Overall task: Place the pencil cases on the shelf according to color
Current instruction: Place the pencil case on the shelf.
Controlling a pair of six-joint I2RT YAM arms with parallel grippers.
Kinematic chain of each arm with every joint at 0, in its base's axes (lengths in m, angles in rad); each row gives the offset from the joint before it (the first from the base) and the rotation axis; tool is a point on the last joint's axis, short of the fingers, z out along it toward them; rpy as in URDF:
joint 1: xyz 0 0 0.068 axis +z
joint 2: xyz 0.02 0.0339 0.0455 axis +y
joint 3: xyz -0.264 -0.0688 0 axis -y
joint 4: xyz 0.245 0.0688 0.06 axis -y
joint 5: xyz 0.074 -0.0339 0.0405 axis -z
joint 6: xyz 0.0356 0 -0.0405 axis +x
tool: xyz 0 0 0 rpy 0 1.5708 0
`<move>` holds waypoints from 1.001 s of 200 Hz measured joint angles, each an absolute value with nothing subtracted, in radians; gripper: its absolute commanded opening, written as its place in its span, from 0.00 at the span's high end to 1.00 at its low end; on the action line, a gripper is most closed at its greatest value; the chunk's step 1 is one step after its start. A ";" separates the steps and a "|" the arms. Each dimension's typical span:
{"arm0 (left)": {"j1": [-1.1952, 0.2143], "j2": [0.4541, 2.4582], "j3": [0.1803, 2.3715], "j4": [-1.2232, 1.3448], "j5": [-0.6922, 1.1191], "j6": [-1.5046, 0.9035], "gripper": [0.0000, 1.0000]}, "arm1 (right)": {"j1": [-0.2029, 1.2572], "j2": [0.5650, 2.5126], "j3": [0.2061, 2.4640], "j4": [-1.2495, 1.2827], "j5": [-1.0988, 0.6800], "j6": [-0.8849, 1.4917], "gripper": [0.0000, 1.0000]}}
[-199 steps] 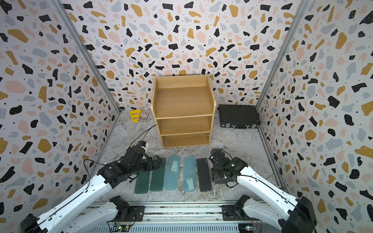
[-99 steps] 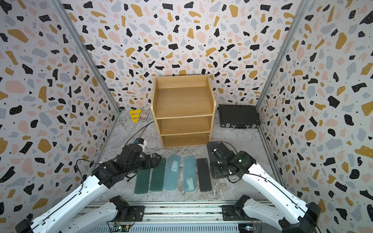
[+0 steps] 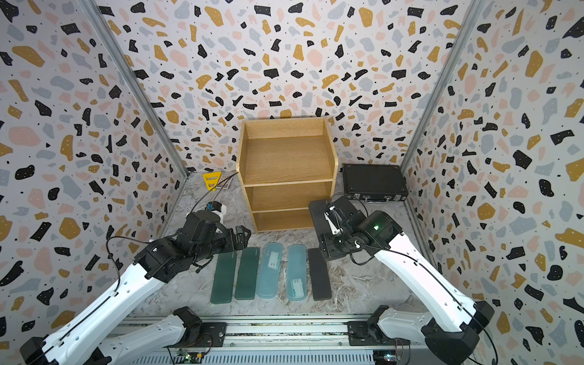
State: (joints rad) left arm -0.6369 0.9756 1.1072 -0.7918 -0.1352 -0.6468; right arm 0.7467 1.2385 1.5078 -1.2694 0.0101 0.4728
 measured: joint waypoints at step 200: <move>-0.637 1.108 1.323 -0.838 -0.157 -0.561 0.00 | 0.614 1.800 2.392 -1.454 -0.054 0.326 1.00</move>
State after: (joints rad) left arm -0.6369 1.1080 1.3231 -0.8375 -0.1570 -0.5610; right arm 0.6140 1.7996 2.3920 -1.4544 -0.0544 0.3264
